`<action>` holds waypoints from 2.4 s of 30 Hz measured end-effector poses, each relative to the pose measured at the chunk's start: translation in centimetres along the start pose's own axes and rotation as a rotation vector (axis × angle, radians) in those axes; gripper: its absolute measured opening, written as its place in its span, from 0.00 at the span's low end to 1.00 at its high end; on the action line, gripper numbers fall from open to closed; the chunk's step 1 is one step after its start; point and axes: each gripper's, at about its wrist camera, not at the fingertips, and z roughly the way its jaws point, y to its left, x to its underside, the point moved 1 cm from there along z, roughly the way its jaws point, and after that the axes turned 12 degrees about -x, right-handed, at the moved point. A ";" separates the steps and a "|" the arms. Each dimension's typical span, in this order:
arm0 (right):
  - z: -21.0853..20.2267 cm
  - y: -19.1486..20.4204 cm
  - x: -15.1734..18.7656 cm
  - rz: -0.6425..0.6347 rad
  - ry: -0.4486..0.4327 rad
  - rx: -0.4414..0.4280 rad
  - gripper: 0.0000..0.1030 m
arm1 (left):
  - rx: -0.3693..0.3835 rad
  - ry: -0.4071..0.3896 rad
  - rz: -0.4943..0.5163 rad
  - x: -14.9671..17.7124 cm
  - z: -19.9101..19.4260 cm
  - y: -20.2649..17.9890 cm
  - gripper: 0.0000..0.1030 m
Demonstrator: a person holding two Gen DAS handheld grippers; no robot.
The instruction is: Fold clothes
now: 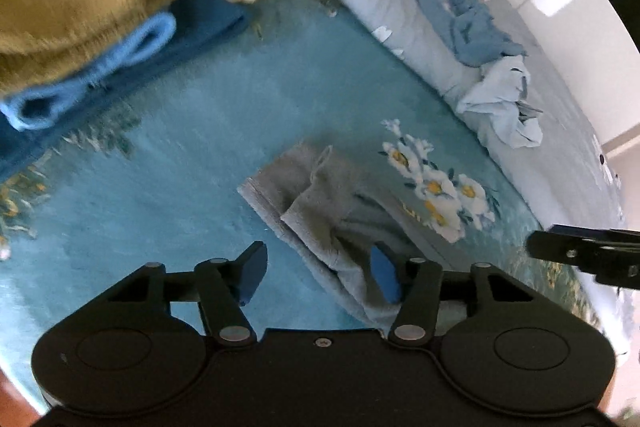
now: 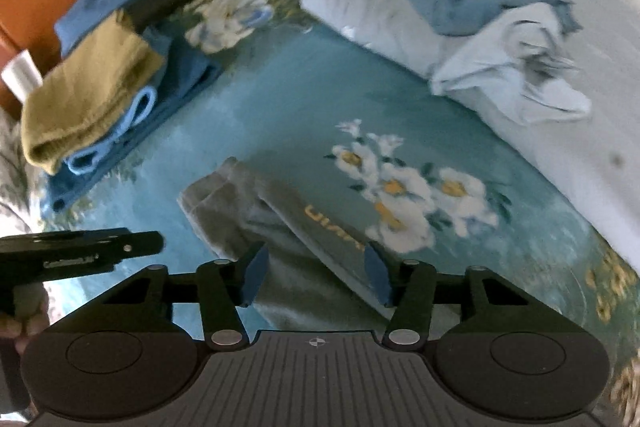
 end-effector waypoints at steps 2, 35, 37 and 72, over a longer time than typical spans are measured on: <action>2.1 0.3 -1.0 -0.036 0.038 -0.004 0.42 | -0.003 0.021 -0.005 -0.3 1.5 0.0 0.47; 16.0 2.2 -5.7 -0.403 0.344 -0.052 0.07 | 0.240 0.106 -0.116 -1.0 9.5 3.5 0.27; 15.5 2.2 -5.7 -0.407 0.334 -0.052 0.07 | 0.236 0.109 -0.132 -0.9 9.5 3.4 0.13; 18.6 3.9 -6.8 -0.386 0.291 -0.082 0.18 | 0.119 0.067 -0.205 -2.1 8.6 6.7 0.19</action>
